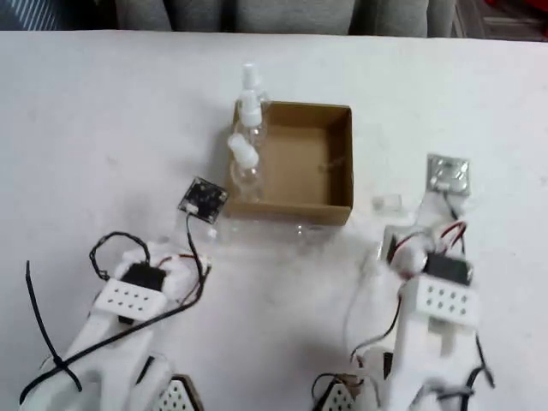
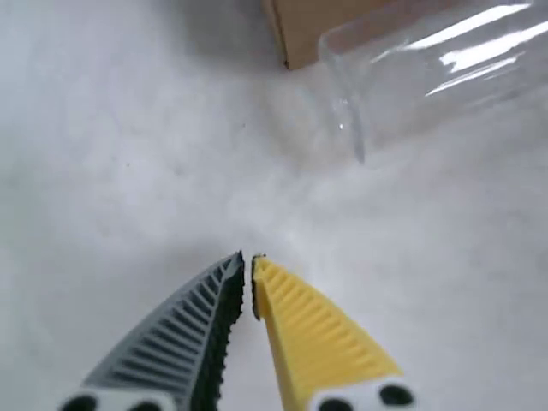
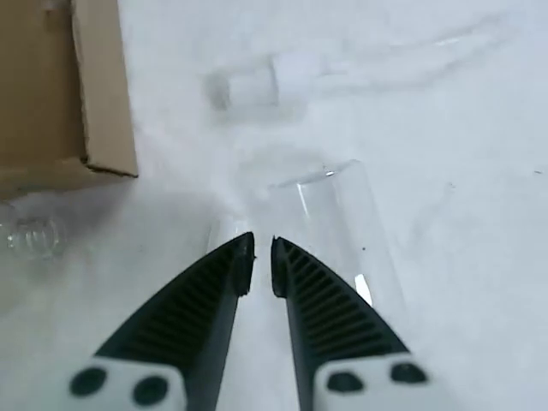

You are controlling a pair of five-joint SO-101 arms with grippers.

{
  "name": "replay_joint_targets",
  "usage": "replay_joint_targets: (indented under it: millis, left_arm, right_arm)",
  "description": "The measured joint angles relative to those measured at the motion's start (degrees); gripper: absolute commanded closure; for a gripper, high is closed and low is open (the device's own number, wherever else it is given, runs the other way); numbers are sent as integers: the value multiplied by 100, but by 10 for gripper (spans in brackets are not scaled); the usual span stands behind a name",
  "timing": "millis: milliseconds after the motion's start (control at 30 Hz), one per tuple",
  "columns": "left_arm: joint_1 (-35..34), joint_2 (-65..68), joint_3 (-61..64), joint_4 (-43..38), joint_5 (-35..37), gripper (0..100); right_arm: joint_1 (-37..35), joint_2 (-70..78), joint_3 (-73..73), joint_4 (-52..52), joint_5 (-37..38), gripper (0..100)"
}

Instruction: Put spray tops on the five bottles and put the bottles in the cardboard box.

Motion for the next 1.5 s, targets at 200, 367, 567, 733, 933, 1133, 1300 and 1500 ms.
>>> replay_joint_targets:
  millis: [200, 367, 567, 733, 933, 1133, 1300, 1500]
  left_arm:
    - [-18, 0, 0, 0, -176, 976]
    - [-18, 0, 0, 0, -185, 976]
    - [-18, 0, 0, 0, -185, 976]
    - [-18, 0, 0, 0, -185, 976]
    - [-18, 0, 0, 0, -185, 976]
    - [-18, 9, 0, -18, -185, 976]
    - [-18, 9, 0, -18, -185, 976]
    - [-18, 9, 0, -18, -185, 976]
  right_arm:
    - [229, 1785, -2031, 949, 26, 980]
    - [211, 2866, -3552, 2303, 237, 980]
    - [-378, 3235, -3666, 2743, 369, 965]
    - [-730, 3253, -3270, 2497, 53, 813]
    - [-818, 3297, -2655, 2382, -378, 834]
    - [-958, 3305, -1996, 1574, -431, 836]
    - [-1081, 3305, -1582, 932, -721, 837]
    - [-1143, 3305, -1310, 633, -738, 837]
